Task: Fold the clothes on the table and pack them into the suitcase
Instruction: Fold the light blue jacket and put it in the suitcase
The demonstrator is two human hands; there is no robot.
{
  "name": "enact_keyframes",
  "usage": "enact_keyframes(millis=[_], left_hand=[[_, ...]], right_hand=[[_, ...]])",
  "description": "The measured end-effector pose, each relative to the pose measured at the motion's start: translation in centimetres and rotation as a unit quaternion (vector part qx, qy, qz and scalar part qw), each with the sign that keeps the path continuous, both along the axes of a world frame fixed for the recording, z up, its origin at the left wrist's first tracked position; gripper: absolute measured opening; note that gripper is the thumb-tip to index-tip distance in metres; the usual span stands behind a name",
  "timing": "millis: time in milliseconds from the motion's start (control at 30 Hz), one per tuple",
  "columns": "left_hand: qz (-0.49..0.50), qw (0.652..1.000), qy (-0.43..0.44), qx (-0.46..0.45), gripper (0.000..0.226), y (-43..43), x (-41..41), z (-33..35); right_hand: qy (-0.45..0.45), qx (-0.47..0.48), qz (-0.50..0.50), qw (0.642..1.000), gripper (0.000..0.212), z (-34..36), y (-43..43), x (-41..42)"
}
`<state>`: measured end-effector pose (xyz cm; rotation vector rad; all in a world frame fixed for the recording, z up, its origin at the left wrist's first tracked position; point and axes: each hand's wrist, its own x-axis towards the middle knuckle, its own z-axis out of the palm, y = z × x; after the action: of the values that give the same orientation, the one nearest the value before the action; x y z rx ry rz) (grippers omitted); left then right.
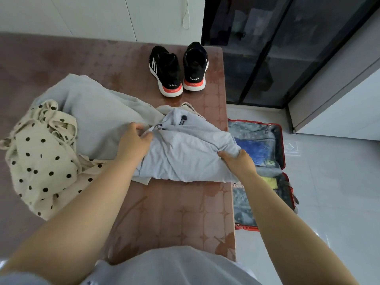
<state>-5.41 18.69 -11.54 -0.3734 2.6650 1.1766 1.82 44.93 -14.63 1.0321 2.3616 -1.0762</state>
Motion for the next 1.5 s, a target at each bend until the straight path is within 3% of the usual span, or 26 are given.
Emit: enact_keyframes(millis=[133,267,367,433,500,567,667,833,1000,1033,1133,1167,1233,1367,1500], left_hand=[[-0.014,0.996,-0.079,0.029,0.079,0.1,2.4,0.9],[-0.06,0.989,-0.106,-0.084,0.1,1.8,4.5,1.7],[-0.054,0.981,-0.163,-0.091,0.084,2.9,6.5,1.3],[-0.04,0.974,-0.213,-0.07,0.084,3.5,8.2,0.2],[-0.021,0.974,-0.224,-0.04,0.089,3.7,9.7,-0.8],[-0.004,0.977,-0.214,-0.02,0.089,3.3,10.7,-1.8],[-0.001,0.979,-0.203,0.014,0.081,2.5,10.6,-2.2],[-0.074,0.977,-0.2,-0.001,0.05,3.6,9.2,-2.2],[-0.125,0.982,-0.139,0.011,0.02,8.5,14.3,-1.0],[-0.136,0.983,-0.12,0.015,0.02,9.9,14.9,-0.9],[-0.149,0.985,-0.078,0.036,0.019,15.5,15.1,-1.6],[-0.148,0.985,-0.079,0.044,0.019,17.8,15.1,-2.2],[-0.118,0.984,-0.112,0.067,0.023,22.7,15.6,-4.3],[0.005,0.961,-0.257,0.103,0.05,33.1,17.0,-8.6],[0.045,0.941,-0.329,0.069,0.058,40.5,17.8,-13.6]], right_hand=[[0.023,-0.037,-0.057,0.997,0.079,0.4,1.5,0.1],[-0.007,-0.13,-0.089,0.987,0.096,0.8,2.5,0.9],[-0.042,-0.216,-0.107,0.97,0.131,0.2,3.6,2.5],[-0.053,-0.249,-0.106,0.961,0.132,-0.5,4.4,4.0],[-0.069,-0.26,-0.111,0.957,0.122,0.2,3.9,5.8],[-0.076,-0.287,-0.134,0.945,0.095,0.4,3.1,7.8],[-0.082,-0.304,-0.181,0.932,0.093,-0.3,1.7,10.4],[-0.016,-0.317,-0.235,0.919,0.069,-1.0,0.9,13.3],[-0.019,-0.322,-0.263,0.91,0.054,-1.1,4.8,18.4],[-0.013,-0.337,-0.272,0.901,0.059,-1.4,6.2,19.2],[-0.011,-0.35,-0.298,0.888,0.097,-2.7,11.6,20.6],[-0.013,-0.352,-0.302,0.886,0.098,-3.3,13.8,20.9],[-0.02,-0.335,-0.304,0.892,0.09,-4.0,18.7,21.6],[-0.051,-0.264,-0.253,0.929,0.108,-5.7,30.1,22.2],[-0.081,-0.207,-0.204,0.953,0.078,-8.6,38.1,20.6]])
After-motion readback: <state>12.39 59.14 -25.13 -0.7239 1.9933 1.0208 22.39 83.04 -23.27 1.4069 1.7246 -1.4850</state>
